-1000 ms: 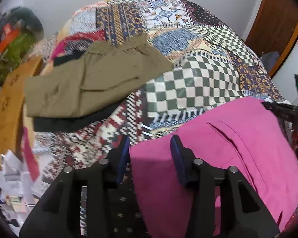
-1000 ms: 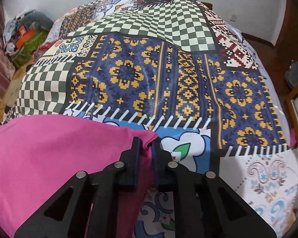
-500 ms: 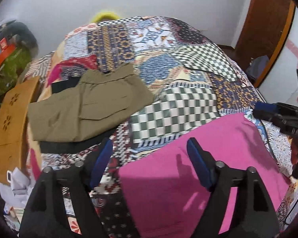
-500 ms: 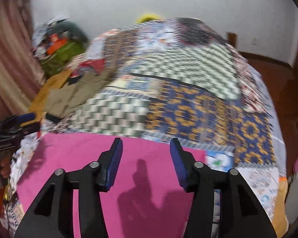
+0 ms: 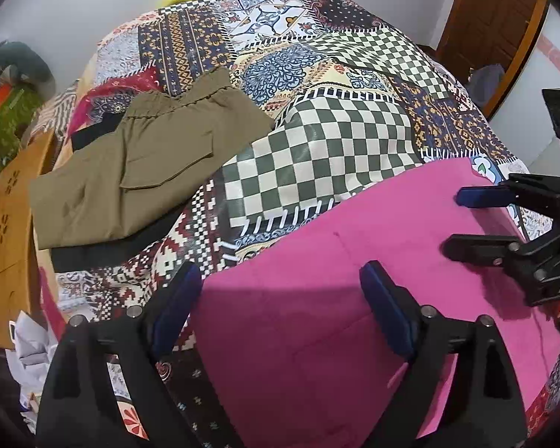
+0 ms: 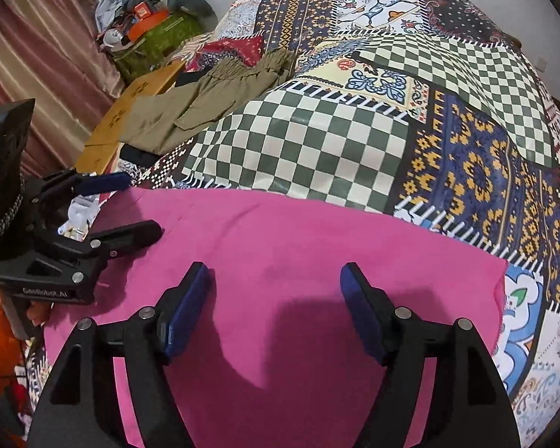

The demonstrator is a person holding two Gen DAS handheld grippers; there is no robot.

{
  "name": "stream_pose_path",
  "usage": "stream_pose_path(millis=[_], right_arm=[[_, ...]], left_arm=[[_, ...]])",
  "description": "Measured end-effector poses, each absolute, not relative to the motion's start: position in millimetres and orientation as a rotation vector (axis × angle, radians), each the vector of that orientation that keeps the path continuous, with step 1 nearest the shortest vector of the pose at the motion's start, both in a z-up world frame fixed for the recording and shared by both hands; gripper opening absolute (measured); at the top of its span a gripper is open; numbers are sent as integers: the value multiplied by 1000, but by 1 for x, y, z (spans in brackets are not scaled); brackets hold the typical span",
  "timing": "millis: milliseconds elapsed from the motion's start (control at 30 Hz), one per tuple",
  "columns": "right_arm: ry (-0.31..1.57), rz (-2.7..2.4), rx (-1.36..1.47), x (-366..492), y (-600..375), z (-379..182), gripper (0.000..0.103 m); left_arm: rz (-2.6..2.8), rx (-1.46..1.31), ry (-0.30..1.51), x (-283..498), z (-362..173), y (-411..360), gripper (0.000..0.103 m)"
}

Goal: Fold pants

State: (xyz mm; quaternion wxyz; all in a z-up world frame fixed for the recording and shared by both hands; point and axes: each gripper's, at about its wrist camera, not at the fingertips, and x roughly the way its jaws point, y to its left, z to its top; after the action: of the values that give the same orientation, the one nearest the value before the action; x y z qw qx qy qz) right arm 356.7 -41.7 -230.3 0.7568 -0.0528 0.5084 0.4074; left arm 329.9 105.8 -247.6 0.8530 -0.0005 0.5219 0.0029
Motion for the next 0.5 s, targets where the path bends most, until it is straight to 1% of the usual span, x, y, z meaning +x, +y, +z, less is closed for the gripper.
stream_pose_path(millis=[167,233,300,500], right_arm=[[1083,861,-163,340,-57,-229,72],[1061,842,-194,329,-64,-231,73],[1055,827,-197,318,-74,-230,75],[1069,792,-160,296,-99,-229,75]], left_arm=[[12,-16,1080,312,-242,109,89],[19,-17,1088,305,-240,108,95],[29,-6,1086,295,-241,107,96],[60,-12,1073,268,-235,106,96]])
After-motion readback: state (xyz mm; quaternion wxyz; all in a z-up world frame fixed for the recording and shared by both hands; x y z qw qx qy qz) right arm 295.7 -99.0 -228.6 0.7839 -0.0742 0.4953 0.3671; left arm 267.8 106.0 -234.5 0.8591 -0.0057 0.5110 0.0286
